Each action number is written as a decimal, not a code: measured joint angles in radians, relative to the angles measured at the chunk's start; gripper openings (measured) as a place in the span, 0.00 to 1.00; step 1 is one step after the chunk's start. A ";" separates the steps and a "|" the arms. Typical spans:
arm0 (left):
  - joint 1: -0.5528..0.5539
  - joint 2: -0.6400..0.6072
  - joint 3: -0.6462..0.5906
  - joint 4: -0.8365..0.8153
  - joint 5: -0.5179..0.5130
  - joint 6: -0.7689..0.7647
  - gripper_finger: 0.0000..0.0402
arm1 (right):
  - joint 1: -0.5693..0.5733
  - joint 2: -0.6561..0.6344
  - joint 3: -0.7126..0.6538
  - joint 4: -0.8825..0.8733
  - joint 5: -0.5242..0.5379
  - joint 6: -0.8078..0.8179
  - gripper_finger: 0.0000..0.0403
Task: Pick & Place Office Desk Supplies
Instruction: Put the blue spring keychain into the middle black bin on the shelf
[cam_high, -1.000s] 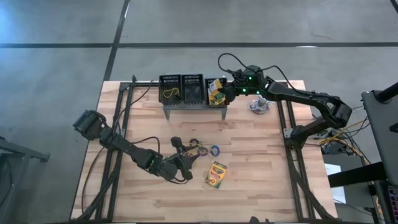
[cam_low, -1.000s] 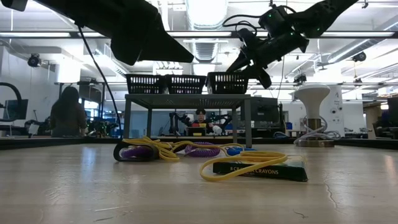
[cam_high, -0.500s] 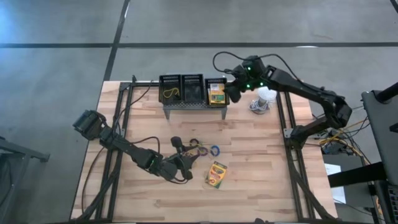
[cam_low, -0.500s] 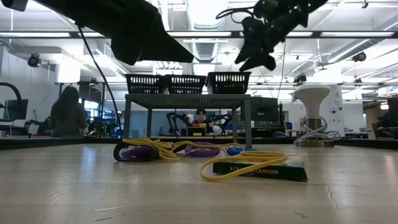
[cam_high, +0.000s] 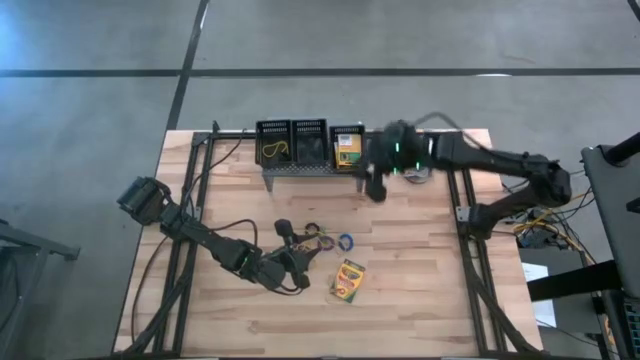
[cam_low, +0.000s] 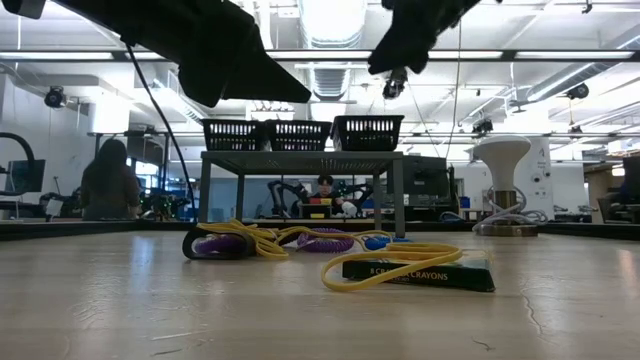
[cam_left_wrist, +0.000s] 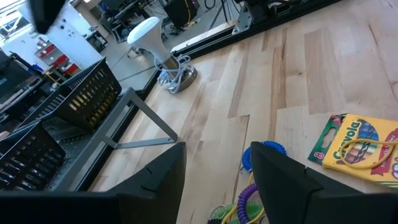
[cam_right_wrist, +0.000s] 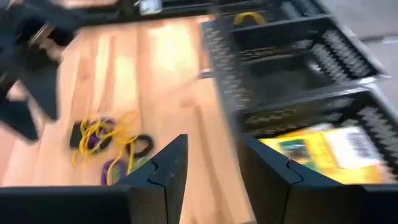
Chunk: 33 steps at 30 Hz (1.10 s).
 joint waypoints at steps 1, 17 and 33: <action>0.000 0.000 0.000 -0.001 0.000 -0.003 0.46 | 0.044 -0.015 -0.036 0.024 0.036 0.001 0.32; 0.291 0.011 -0.001 -0.114 0.585 -0.428 0.43 | 0.493 0.043 -0.750 0.951 0.330 0.258 0.27; 0.332 0.091 -0.001 -0.129 0.602 -0.464 0.39 | 0.352 0.394 -0.602 0.844 0.313 0.496 0.44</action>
